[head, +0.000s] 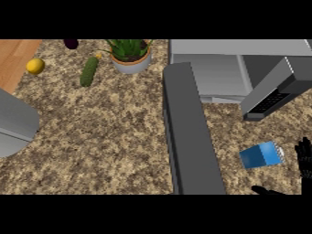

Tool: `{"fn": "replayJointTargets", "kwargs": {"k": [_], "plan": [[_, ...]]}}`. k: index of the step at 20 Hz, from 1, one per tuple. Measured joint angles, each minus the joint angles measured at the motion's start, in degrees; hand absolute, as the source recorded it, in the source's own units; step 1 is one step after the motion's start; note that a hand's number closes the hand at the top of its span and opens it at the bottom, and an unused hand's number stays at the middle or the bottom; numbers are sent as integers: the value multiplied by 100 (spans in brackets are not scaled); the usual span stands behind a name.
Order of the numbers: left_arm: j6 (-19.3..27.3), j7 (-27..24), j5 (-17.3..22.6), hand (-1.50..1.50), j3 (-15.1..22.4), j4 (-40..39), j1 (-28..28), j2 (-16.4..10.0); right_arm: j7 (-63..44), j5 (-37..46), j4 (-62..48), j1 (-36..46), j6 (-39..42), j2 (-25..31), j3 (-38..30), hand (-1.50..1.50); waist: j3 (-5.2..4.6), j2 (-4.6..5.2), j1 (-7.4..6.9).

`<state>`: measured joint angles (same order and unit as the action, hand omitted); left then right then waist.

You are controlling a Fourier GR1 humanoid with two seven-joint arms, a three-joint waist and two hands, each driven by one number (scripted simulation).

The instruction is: Pick up the milk, place it into the microwave and close the microwave

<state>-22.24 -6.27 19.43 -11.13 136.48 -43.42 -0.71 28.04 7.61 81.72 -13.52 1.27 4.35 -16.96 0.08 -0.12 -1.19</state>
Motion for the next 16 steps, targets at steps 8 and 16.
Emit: {"fn": "replayJointTargets", "kwargs": {"k": [8,16], "plan": [[-216,-209,111,-150,-70,-17,-312,32,1048,191,-1802,720,-176,251,-236,-150,3,5,-15],[-495,-368,258,-150,-240,-42,-579,5,1954,60,-3244,1367,16,446,-449,-150,6,8,-30]]}}
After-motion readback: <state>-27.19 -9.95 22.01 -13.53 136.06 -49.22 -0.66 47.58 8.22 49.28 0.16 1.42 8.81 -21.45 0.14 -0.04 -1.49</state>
